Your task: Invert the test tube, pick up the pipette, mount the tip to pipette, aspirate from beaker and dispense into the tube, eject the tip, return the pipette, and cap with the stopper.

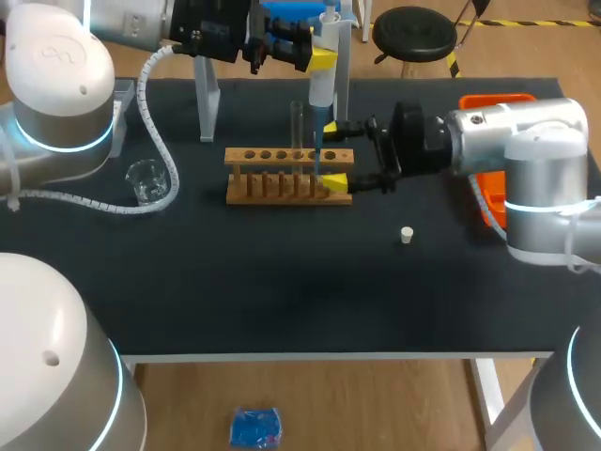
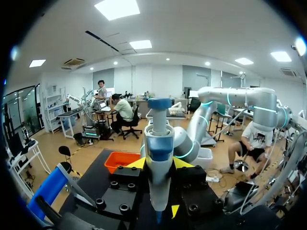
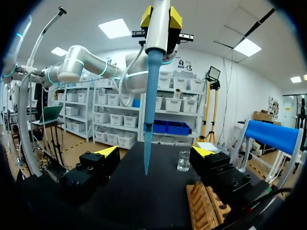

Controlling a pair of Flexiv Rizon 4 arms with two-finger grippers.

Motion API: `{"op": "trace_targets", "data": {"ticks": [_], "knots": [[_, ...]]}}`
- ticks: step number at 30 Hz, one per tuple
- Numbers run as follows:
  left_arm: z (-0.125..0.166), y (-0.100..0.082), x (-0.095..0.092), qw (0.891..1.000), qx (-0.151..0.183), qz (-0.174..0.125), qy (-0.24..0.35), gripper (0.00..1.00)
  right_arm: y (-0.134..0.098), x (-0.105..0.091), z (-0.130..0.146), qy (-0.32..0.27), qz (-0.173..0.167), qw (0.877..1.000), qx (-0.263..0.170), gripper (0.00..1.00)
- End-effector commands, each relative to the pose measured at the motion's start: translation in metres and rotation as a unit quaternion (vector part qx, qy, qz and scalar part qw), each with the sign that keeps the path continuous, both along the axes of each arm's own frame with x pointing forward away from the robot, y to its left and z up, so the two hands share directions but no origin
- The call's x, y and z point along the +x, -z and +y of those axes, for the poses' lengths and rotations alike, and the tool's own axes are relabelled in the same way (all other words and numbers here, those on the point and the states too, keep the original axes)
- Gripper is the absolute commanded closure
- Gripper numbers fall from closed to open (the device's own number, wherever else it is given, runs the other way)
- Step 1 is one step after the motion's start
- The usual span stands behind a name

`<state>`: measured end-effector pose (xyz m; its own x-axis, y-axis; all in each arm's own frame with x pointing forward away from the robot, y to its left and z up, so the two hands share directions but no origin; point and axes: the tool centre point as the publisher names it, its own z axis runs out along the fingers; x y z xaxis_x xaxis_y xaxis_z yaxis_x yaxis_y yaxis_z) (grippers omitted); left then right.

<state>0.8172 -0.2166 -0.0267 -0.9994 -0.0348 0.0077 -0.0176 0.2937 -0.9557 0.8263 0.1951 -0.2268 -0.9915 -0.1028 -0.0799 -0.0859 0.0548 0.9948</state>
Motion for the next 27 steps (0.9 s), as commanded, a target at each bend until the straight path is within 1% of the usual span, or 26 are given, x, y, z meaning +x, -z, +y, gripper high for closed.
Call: {"op": "trace_targets", "data": {"ticks": [1, 5, 8, 27], "knots": [[0.000, 0.000, -0.001, 1.000, -0.002, -0.001, -0.001, 1.00, 0.009, -0.001, -0.013, -0.001, 0.005, 1.000, -0.011, 0.00], [0.000, 0.000, -0.001, 1.000, -0.002, -0.001, -0.001, 1.00, 0.019, -0.002, -0.021, 0.002, 0.012, 1.000, -0.022, 0.00], [0.000, 0.000, -0.001, 1.000, -0.002, -0.001, -0.001, 1.00, 0.023, -0.004, -0.024, 0.002, 0.018, 0.999, -0.032, 0.00], [0.000, 0.000, -0.001, 1.000, -0.002, -0.001, -0.001, 1.00, 0.023, -0.004, -0.024, 0.002, 0.018, 0.999, -0.032, 0.00]]}}
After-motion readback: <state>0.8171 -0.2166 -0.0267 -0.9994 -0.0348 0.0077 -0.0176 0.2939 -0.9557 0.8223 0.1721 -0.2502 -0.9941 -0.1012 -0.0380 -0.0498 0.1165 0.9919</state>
